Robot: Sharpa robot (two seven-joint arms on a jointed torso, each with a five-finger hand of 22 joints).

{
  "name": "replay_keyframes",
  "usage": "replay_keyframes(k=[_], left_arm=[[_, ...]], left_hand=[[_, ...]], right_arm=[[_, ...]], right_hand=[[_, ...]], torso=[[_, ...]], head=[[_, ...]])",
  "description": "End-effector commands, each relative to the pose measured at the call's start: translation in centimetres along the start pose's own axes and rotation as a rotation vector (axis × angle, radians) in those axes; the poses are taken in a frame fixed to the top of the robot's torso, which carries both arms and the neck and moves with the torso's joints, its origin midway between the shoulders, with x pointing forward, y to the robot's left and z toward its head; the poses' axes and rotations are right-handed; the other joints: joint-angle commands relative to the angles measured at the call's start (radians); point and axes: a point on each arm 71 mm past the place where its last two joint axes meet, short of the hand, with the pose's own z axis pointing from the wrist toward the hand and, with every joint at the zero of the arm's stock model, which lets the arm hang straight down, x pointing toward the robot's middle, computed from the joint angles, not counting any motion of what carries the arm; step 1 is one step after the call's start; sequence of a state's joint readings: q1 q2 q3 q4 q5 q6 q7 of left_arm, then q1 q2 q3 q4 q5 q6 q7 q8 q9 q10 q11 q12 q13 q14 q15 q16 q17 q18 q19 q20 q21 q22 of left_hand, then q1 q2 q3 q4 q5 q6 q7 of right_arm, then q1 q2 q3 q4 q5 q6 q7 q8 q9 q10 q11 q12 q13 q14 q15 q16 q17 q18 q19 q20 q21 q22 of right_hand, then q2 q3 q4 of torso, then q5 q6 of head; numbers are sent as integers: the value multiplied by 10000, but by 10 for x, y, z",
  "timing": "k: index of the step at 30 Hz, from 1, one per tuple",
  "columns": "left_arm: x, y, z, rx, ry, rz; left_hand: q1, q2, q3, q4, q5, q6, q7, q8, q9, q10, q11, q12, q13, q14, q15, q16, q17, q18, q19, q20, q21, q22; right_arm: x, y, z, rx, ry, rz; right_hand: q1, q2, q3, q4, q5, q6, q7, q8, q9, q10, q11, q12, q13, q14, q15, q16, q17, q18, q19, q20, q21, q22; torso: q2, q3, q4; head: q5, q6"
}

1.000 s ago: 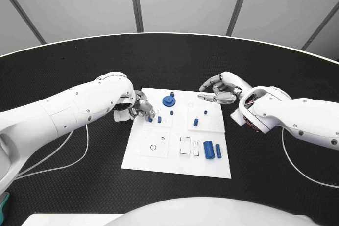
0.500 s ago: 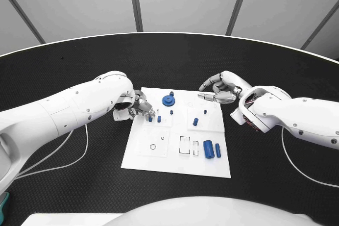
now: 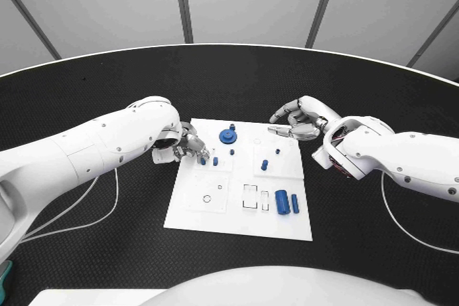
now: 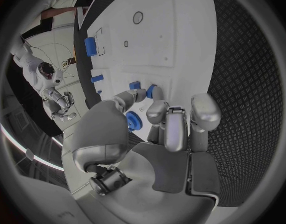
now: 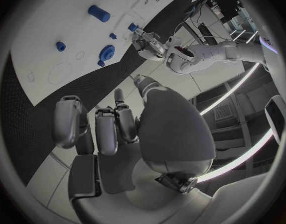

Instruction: Assemble the parts on the task board

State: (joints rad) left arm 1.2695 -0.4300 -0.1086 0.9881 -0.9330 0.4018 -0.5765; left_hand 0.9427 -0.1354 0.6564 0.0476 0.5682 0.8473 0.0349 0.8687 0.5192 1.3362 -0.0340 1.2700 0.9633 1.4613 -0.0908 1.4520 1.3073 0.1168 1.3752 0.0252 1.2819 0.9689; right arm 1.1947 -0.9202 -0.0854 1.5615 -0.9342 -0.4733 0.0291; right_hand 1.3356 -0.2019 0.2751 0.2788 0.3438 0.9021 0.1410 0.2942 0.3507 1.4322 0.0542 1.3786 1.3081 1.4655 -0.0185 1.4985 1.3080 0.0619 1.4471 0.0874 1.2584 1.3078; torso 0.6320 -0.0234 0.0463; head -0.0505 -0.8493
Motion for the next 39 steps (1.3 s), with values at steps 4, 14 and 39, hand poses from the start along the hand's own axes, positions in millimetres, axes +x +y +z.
replay_keyframes(k=[4, 14, 39], left_arm=[[0, 0, 0, -4, 14, 9], [1, 0, 0, 10, 30, 19], [-1, 12, -4, 156, -131, -463]], left_hand=[[-21, -206, -586, 303, -110, 53, 20, -95, -79, -27, -9, -44, 34, 664, -12, 19, 1110, -60, 21, -82, -24, 32], [91, -406, -1383, 682, -406, 143, 11, -178, -178, -12, -17, -33, 89, 665, -21, 18, 1114, -70, 52, -93, -10, 83], [315, -604, -2163, 1357, -1256, 153, 36, -236, -261, -81, 4, -94, 13, 662, -14, 11, 1113, -42, 11, -95, -103, -59]], right_arm=[[0, 0, 0, -8, -10, -1], [0, 0, 0, 4, 2, -4], [-1, -1, 1, 15, -38, -24]], right_hand=[[-75, -42, 39, 8, 45, -68, -19, 36, -12, -1, -11, -32, 857, 713, -43, -65, 1086, 131, -6, -88, -41, 78], [-98, -55, 31, 19, 42, -72, -18, 37, -13, -11, -9, -45, 846, 709, -42, -75, 1069, 136, -14, -88, -64, 61], [-198, -63, 1, 69, 40, -75, -15, 42, -14, -25, -5, -64, 830, 704, -38, -88, 1048, 146, -30, -86, -113, 28]], torso=[[-1, -3, 3], [-1, -6, 5], [-14, -10, 10]], head=[[-5, 5], [-2, 7], [-59, 30]])
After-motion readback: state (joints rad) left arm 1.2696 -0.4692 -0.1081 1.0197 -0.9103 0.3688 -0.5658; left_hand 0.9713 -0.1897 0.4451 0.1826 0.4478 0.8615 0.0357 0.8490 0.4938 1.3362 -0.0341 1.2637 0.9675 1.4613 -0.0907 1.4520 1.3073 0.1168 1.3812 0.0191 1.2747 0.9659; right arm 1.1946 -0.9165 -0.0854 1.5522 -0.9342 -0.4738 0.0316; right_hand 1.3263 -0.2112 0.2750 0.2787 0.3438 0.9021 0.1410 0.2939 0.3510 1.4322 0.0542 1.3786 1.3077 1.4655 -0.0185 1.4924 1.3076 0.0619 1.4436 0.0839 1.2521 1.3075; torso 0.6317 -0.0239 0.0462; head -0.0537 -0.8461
